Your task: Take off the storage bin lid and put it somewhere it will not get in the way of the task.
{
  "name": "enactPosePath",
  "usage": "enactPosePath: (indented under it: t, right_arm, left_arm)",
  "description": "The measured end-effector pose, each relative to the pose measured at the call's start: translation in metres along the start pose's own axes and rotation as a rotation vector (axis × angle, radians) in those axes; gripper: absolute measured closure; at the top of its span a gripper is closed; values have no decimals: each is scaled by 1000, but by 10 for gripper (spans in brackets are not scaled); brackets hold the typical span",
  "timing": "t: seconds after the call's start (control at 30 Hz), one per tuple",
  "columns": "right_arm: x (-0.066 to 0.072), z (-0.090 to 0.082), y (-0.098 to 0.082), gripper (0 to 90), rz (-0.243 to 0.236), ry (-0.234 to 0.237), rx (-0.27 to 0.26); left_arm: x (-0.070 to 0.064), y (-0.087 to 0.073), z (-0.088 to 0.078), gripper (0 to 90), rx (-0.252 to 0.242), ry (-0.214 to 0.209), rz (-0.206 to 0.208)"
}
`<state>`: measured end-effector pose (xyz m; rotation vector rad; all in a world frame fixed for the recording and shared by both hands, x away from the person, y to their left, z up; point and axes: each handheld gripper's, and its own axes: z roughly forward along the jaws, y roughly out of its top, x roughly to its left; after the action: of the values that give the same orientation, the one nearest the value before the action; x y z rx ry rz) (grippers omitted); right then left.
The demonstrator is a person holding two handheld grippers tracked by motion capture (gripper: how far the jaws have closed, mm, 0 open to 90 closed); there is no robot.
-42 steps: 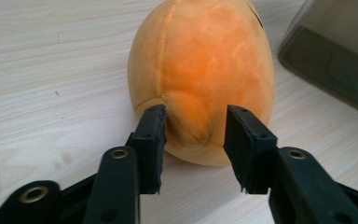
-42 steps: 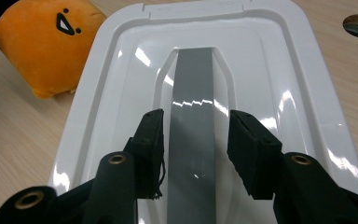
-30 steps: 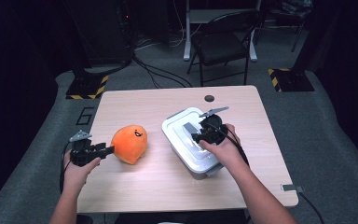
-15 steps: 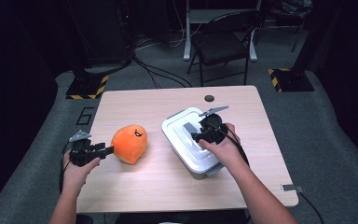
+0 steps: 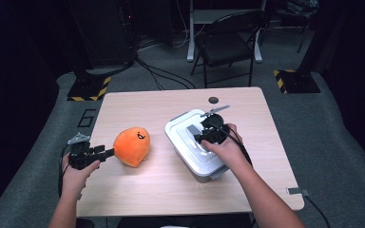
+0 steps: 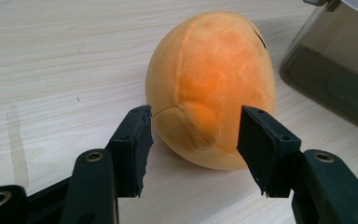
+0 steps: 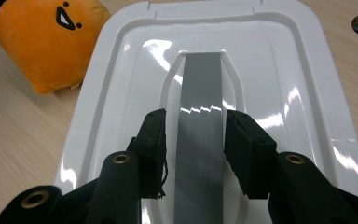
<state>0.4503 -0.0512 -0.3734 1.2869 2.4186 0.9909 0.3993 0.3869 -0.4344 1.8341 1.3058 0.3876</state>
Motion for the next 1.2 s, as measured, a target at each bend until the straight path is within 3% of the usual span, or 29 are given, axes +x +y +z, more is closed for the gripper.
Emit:
enactPosePath:
  t: [0.3,0.33,0.77,1.2]
  right_arm:
    - [0,3,8,639,-41,-15,77]
    - [1,4,9,642,-24,-16,78]
    - [-3,9,17,646,-11,22,139]
    - [-5,6,13,665,15,20,108]
  left_arm:
    - [-1,-2,1,445,6,-3,3]
    - [-1,-2,0,445,5,-4,5]
    - [1,-3,1,445,-2,-6,-13]
    - [-1,-3,0,446,-1,-4,-6]
